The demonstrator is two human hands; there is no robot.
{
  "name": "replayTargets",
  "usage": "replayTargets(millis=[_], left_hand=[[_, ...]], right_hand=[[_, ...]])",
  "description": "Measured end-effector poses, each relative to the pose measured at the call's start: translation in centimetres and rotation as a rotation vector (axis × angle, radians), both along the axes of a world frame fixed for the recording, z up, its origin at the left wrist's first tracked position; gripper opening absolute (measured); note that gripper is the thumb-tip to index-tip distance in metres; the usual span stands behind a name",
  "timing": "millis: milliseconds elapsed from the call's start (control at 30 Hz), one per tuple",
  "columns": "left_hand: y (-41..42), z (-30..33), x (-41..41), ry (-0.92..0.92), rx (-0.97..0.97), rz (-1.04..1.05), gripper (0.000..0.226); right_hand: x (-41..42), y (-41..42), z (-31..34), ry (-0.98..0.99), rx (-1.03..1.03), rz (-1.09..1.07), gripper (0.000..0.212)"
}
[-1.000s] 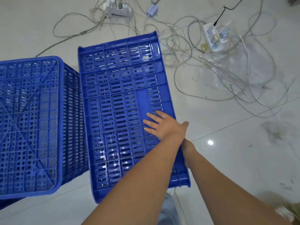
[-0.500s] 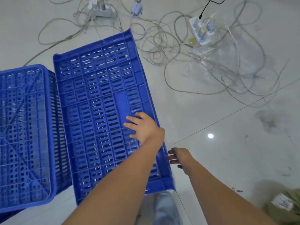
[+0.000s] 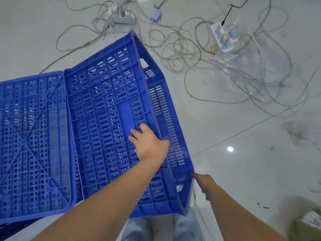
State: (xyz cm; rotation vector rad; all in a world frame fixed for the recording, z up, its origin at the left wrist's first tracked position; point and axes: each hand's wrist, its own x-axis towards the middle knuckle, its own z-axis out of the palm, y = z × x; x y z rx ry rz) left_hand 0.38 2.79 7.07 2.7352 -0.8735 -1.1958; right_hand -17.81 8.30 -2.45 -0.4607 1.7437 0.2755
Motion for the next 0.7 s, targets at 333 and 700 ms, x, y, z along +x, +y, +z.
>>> replayTargets(millis=[333,700], left_hand=[[1.0,1.6,1.6,0.064,-0.172,0.072,0.073],[2.8,0.1,7.2,0.347,-0.335,0.334,0.055]], right_hand=[[-0.7,1.3,-4.9,0.020,0.006,-0.148,0.048],[-1.4,-3.1,-0.9,0.135,-0.095,-0.240,0.028]])
